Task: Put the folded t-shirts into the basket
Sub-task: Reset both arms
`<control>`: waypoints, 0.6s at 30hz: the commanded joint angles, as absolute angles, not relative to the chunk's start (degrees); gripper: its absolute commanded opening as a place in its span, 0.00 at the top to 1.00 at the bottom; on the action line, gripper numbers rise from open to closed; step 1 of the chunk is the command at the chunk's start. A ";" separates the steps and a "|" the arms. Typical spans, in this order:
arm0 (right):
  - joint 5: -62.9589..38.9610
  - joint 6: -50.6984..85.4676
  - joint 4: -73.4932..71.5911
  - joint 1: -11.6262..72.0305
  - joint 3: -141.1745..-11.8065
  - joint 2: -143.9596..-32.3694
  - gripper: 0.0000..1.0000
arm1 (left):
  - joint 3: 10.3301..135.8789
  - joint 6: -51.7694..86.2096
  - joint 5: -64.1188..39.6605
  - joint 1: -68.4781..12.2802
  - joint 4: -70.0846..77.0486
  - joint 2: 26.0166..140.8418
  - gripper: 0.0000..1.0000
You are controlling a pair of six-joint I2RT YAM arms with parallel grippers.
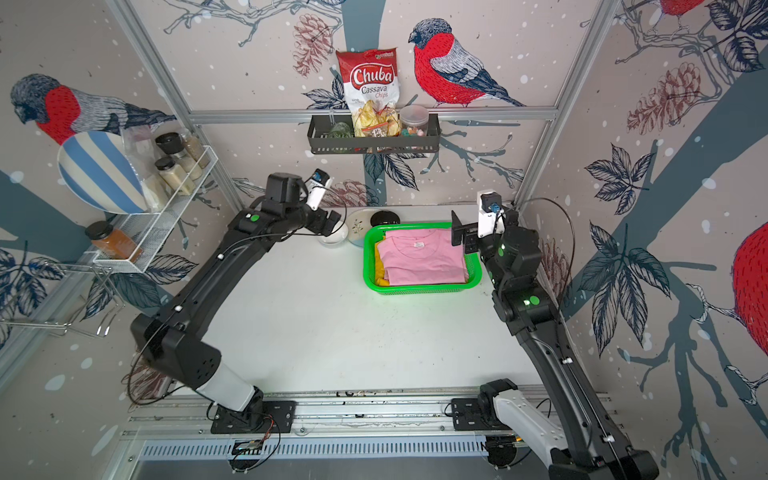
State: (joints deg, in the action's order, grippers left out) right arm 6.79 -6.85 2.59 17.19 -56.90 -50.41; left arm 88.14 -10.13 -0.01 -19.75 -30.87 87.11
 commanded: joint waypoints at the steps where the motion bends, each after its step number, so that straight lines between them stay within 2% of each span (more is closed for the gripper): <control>1: 15.06 4.79 2.30 17.10 -51.12 -46.61 0.00 | 72.12 -3.01 4.19 -15.89 -17.65 77.65 0.04; 5: 21.18 10.17 5.30 16.61 -42.47 -41.64 0.00 | 47.08 -2.62 16.52 -12.97 3.76 68.72 0.04; 9: 25.07 11.42 2.47 16.31 -31.68 -38.04 0.00 | 31.18 -6.37 19.28 -10.09 24.55 66.87 0.03; 12: 27.50 10.00 -0.78 15.88 -25.50 -36.08 0.00 | 27.67 -5.06 10.49 -7.05 26.18 66.46 0.04; 14: 27.74 8.64 -5.59 15.08 -21.46 -35.65 0.00 | 27.81 -4.18 9.29 -6.30 25.03 67.19 0.04; 16: 23.88 6.40 -12.42 14.53 -16.88 -36.17 0.00 | 26.93 -5.59 8.71 -6.24 26.29 68.44 0.03; 18: 21.18 4.57 -18.68 14.34 -13.15 -37.56 0.00 | 24.05 -5.90 8.83 -6.31 32.03 70.15 0.04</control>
State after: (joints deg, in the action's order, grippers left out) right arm 24.14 7.55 -6.09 14.52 -15.77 -36.69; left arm 26.26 -4.97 10.33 -6.55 23.29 68.84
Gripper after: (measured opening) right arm 0.998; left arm 0.965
